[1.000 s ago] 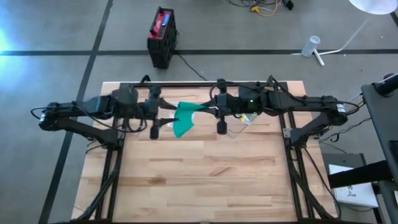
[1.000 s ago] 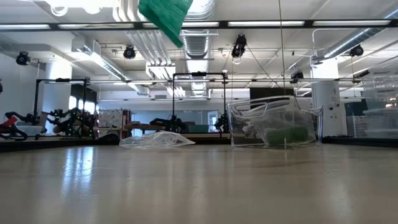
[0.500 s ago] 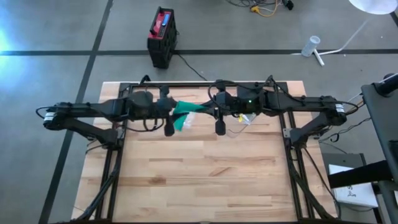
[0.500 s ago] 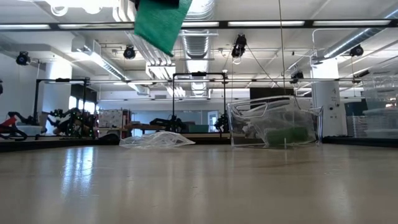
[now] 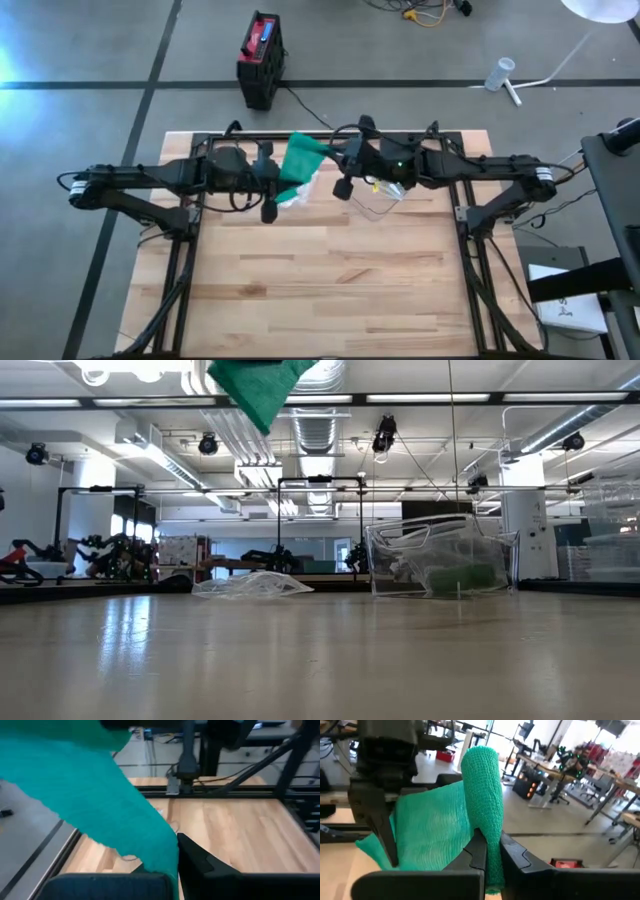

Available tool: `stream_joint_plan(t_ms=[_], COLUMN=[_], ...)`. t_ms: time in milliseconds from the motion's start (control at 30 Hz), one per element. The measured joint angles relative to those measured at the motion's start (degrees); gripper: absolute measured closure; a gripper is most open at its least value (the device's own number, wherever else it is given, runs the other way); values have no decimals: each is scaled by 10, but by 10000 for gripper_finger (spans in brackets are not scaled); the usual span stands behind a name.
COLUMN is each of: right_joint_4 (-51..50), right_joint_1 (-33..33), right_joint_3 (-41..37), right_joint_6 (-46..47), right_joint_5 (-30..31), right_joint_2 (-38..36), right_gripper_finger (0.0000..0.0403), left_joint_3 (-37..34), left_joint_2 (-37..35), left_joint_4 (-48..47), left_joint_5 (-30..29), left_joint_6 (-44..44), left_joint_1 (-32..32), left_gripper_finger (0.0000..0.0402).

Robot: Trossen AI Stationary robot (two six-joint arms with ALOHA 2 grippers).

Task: Roll bandage
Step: Roll the dark green bandage

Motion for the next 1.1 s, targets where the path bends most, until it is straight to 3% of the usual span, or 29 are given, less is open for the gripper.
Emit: stream_joint_plan(t_ms=[367, 533, 867, 1100], right_joint_4=[191, 188, 120, 110], right_joint_1=[-2, -2, 1, 1], right_joint_3=[-85, -84, -83, -83], right_joint_6=[-126, -134, -145, -109], right_joint_5=[43, 46, 35, -42], right_joint_2=[27, 29, 29, 33], right_gripper_finger=[393, 393, 393, 393], left_joint_3=[0, 0, 0, 0], left_joint_2=[-9, -9, -19, -16], left_joint_4=[6, 11, 96, 172], left_joint_5=[22, 65, 81, 81], left_joint_6=[1, 3, 4, 0], left_joint_1=[0, 0, 0, 1], left_gripper_finger=[391, 391, 390, 390])
